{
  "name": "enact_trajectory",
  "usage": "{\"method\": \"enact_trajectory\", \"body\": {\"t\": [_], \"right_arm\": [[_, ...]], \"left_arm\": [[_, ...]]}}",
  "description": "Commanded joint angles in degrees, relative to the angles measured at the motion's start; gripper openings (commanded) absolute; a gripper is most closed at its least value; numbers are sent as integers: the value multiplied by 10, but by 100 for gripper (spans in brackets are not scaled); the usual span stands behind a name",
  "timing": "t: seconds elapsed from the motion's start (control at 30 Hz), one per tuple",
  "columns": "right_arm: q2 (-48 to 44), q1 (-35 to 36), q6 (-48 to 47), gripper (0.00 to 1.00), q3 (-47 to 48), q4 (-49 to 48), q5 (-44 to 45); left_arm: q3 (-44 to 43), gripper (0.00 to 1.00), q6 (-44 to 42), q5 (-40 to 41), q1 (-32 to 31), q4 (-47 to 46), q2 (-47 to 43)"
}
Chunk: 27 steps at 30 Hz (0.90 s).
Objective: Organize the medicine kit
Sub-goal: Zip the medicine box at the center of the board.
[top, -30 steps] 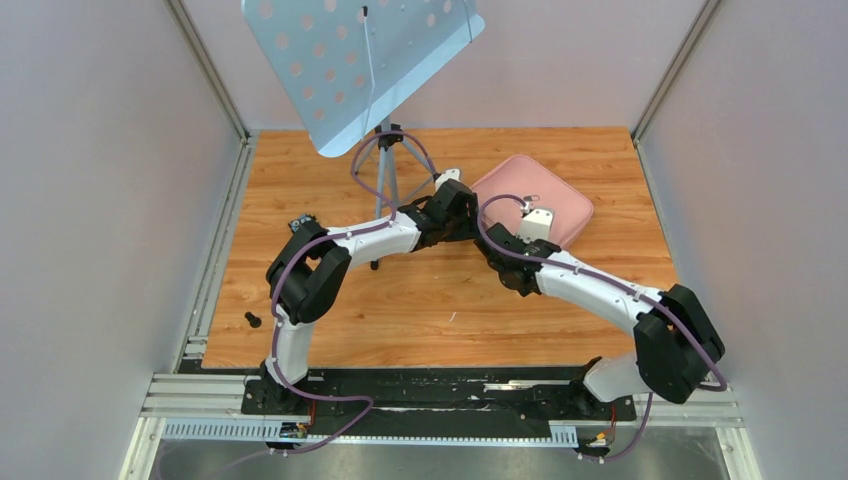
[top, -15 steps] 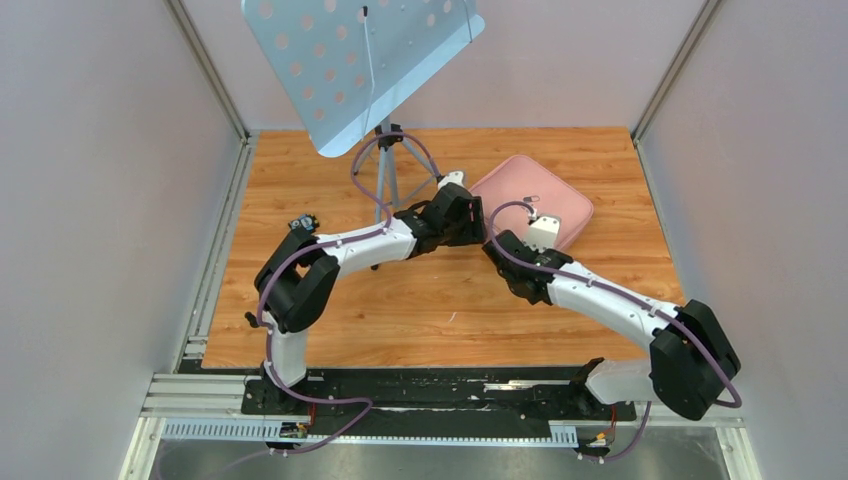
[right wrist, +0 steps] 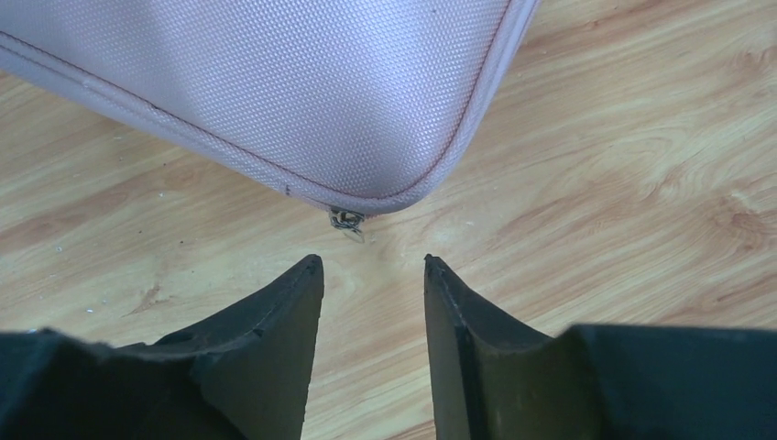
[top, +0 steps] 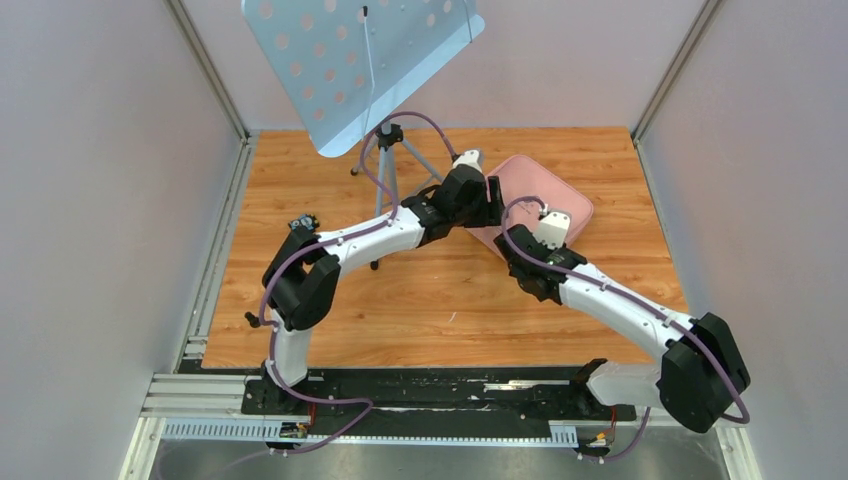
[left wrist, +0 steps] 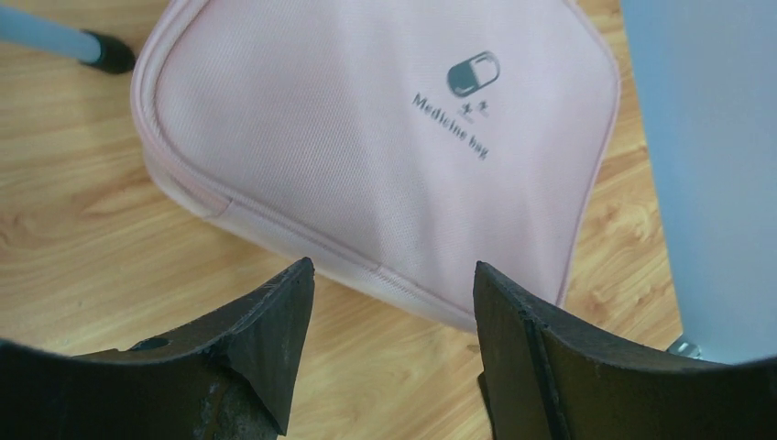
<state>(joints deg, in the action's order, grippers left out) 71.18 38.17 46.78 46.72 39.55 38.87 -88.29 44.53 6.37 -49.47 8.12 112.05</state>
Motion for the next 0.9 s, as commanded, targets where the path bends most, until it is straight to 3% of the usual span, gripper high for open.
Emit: {"method": "enact_trajectory", "body": {"t": [0.0,0.33,0.87], "right_arm": [[28,-1,-14,44,24,-18,11],[63,-12,-19,39,20,-68,1],[-61,-92,-104,37,-106,-230,-147]], "left_arm": [[-56,73,-16,5,0,8,31],[-80,73,-14,-3,0,10,83],[-73,73,-17,-6,0,12,86]]}}
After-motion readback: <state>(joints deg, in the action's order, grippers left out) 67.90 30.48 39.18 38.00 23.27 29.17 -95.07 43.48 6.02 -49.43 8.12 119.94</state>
